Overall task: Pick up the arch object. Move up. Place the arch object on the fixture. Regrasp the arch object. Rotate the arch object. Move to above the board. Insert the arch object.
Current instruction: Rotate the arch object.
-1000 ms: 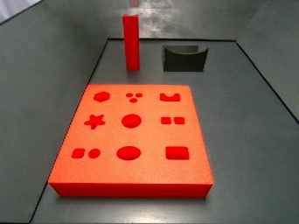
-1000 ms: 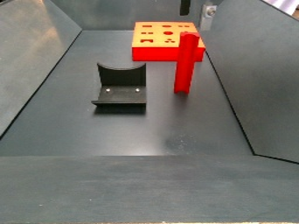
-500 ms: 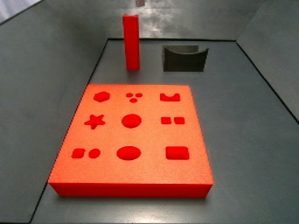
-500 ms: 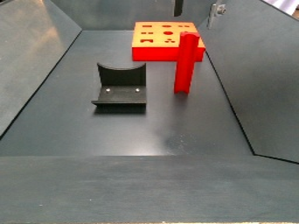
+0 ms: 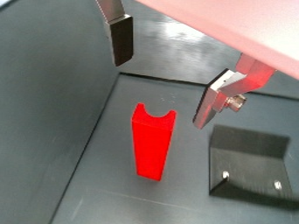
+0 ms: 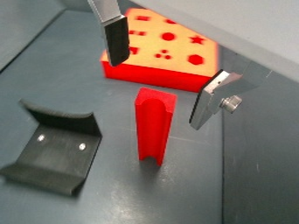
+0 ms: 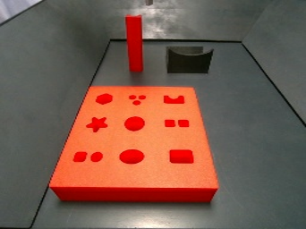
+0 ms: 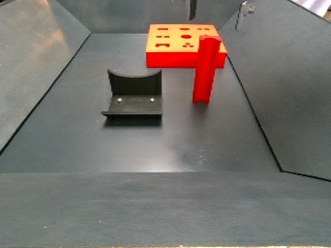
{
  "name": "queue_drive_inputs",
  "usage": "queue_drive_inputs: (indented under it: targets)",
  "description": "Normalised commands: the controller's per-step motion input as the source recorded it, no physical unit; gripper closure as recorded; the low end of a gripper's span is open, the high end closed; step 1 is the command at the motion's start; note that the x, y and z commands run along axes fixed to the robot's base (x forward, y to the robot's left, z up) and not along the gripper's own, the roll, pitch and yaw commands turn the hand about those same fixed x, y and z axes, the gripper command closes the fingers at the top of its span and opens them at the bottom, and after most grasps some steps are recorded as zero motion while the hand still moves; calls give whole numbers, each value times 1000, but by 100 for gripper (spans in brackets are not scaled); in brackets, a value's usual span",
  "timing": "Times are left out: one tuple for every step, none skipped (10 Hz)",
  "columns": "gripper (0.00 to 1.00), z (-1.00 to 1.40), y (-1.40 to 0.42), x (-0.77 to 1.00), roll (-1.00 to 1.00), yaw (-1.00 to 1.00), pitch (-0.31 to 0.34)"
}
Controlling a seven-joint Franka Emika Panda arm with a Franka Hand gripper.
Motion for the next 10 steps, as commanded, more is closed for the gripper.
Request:
queue_drive_inputs:
  targets:
    - [0,-21,7,32,-21,1000,30]
    - [0,-20,7,32,-23,1000,33]
    - [0,-19,7,33,-28,1000,40]
    - [0,-18,7,33,-33,1000,47]
    - [0,-17,7,33,-44,1000,62]
    - [0,-16,7,34,-45,878,64]
    - [0,-13,7,34,-45,540,62]
    - [0,-10,7,35,-44,349,61]
    - [0,-1000,0,0,-44,176,59]
    - [0,-1000,2,9,-41,111,47]
